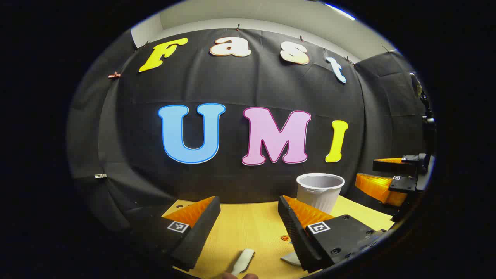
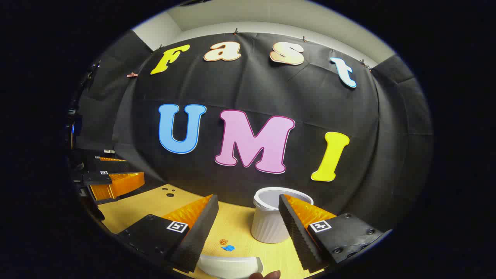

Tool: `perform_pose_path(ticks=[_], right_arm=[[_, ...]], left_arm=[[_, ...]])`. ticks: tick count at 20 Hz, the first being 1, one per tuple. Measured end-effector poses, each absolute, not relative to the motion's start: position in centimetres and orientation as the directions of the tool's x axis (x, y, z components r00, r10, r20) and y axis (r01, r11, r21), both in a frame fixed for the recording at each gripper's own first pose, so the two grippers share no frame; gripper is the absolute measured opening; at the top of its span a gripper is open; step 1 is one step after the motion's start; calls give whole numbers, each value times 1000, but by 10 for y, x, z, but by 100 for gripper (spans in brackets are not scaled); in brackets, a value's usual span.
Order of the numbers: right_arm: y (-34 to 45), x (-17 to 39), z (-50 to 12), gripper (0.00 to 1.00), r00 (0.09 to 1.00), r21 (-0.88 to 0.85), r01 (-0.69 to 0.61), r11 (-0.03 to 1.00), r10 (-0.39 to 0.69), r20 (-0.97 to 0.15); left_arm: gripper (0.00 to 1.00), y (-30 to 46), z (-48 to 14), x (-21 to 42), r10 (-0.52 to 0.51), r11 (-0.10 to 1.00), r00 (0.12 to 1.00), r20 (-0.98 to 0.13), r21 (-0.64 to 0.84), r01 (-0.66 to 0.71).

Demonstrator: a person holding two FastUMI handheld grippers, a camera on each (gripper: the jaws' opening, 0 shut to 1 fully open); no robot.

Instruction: Pick up the small broom and dustpan from the desktop, sweep the trash into the dustpan with the broom, and then empty the trash into the garbage bin.

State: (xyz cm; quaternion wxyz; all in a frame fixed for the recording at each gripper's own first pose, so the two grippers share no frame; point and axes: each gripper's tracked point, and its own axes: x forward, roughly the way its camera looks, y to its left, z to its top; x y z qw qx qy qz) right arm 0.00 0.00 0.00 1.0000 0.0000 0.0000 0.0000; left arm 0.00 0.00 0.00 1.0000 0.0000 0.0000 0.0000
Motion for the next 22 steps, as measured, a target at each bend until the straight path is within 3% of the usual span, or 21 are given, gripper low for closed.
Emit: perform_pose_path(ticks=[18, 22], right_arm=[[11, 0, -4, 97, 1000, 9, -5, 1000, 5, -21], [21, -11, -20, 97, 991, -7, -92, 996, 91, -99]], left_arm=[[95, 12, -12, 0, 7, 1000, 1000, -21, -2, -8], [95, 11, -15, -4, 1, 1000, 1000, -28, 1, -1]])
